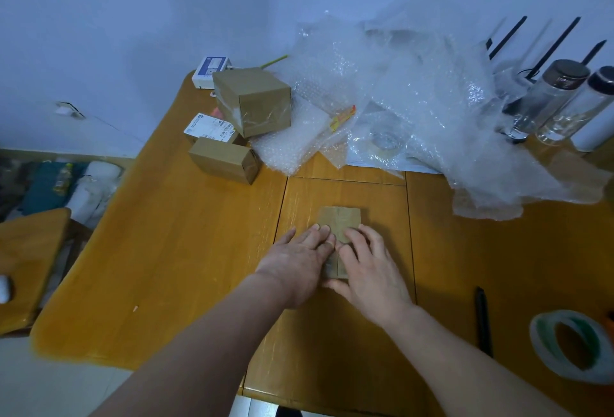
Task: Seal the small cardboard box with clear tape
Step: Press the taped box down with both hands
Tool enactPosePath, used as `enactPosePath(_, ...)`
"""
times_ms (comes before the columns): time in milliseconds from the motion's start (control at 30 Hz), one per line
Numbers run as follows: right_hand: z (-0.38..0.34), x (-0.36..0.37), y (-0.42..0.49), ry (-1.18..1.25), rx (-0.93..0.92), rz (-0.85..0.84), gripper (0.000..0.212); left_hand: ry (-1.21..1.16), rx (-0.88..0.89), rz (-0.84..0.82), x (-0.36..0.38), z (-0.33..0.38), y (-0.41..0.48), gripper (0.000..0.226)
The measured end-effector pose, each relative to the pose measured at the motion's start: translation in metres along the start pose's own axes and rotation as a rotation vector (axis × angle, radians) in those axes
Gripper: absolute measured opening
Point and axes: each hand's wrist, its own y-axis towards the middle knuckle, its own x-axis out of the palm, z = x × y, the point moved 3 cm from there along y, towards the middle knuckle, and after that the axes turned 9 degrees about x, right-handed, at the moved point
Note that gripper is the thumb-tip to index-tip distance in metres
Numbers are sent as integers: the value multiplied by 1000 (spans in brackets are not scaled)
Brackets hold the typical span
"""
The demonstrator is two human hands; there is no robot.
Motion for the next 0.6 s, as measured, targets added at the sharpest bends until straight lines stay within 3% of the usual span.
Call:
enactPosePath(233, 31, -6, 4, 12, -165, -65, 71, 22, 21, 24, 2, 1, -1, 78)
enactPosePath(400, 30, 0, -3, -3, -161, -85, 81, 4, -6, 65, 7, 3, 4, 71)
enactPosePath(600, 20, -7, -4, 47, -97, -73, 69, 65, -29, 137, 13, 6, 7, 75)
